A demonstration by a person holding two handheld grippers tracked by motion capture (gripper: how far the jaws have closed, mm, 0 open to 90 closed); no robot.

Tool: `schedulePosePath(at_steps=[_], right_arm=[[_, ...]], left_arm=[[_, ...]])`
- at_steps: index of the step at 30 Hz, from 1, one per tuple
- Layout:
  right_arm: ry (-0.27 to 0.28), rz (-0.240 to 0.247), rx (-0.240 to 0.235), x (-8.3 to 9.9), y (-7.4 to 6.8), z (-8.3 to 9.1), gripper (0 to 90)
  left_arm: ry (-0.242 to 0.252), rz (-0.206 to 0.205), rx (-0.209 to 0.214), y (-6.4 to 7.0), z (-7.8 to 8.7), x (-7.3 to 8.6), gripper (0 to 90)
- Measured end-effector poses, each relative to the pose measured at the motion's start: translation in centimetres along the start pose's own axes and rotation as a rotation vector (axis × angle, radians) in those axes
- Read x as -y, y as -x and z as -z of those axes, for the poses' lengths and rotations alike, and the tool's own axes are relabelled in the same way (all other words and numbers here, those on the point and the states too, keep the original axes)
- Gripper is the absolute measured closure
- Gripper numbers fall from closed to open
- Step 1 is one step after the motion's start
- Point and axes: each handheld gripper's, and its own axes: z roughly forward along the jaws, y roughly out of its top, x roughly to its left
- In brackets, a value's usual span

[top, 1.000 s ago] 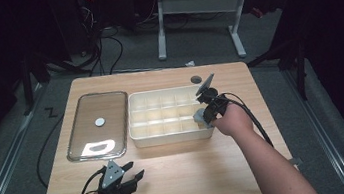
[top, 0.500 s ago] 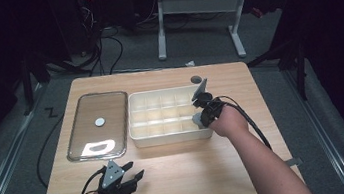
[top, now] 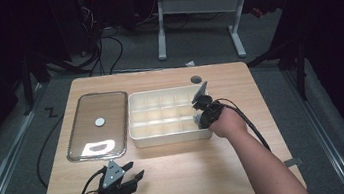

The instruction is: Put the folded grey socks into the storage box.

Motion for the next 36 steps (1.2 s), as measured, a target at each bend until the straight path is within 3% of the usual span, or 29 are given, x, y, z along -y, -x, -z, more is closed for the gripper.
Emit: schedulePosePath(at_steps=[8, 14, 20, 30, 31, 33, 36], right_arm=[[-0.012, 0.008, -0.002, -0.1, -0.1, -0.6, 75.2], [-0.036, 0.046, 0.02, -0.3, -0.6, -1.2, 75.2], [-0.04, 0.038, 0.022, -0.3, -0.6, -1.1, 73.1], [-0.03, 0.034, -0.001, -0.4, -0.5, 0.2, 59.5], [-0.033, 0.004, -0.003, -0.4, -0.6, 0.5, 59.1], [-0.008, 0.029, -0.009, -0.3, -0.3, 1.1, 58.5], [0.016, 0.029, -0.024, -0.1, -0.1, 2.1, 58.2]], left_arm=[[-0.003, 0.005, 0.001, 0.0, 0.1, 0.0, 48.5], [-0.005, 0.006, 0.004, 0.0, 0.0, 0.0, 48.5], [-0.005, 0.008, 0.007, 0.0, 0.0, 0.0, 48.5], [-0.008, 0.006, 0.011, 0.1, -0.1, 0.0, 48.4], [-0.006, 0.007, 0.01, 0.1, -0.1, 0.0, 48.3], [-0.006, 0.007, 0.01, 0.1, -0.1, 0.0, 48.3], [-0.008, 0.007, 0.011, 0.1, -0.1, 0.0, 48.3]])
